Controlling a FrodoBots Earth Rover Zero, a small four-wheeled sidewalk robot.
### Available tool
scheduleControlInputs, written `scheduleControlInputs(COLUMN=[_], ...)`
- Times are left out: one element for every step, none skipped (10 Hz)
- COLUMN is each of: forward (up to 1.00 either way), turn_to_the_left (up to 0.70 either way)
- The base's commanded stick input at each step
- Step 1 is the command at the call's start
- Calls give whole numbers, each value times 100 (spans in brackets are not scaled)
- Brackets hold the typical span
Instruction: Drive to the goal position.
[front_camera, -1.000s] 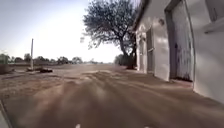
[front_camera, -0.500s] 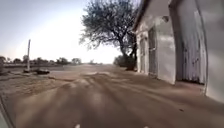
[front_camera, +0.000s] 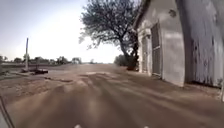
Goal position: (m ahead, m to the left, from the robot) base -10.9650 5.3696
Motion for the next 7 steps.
scheduleControlInputs(forward=[70, 70, 70, 70, 70, 70, 70], turn_to_the_left=[0, 0, 0, 0, 0, 0, 0])
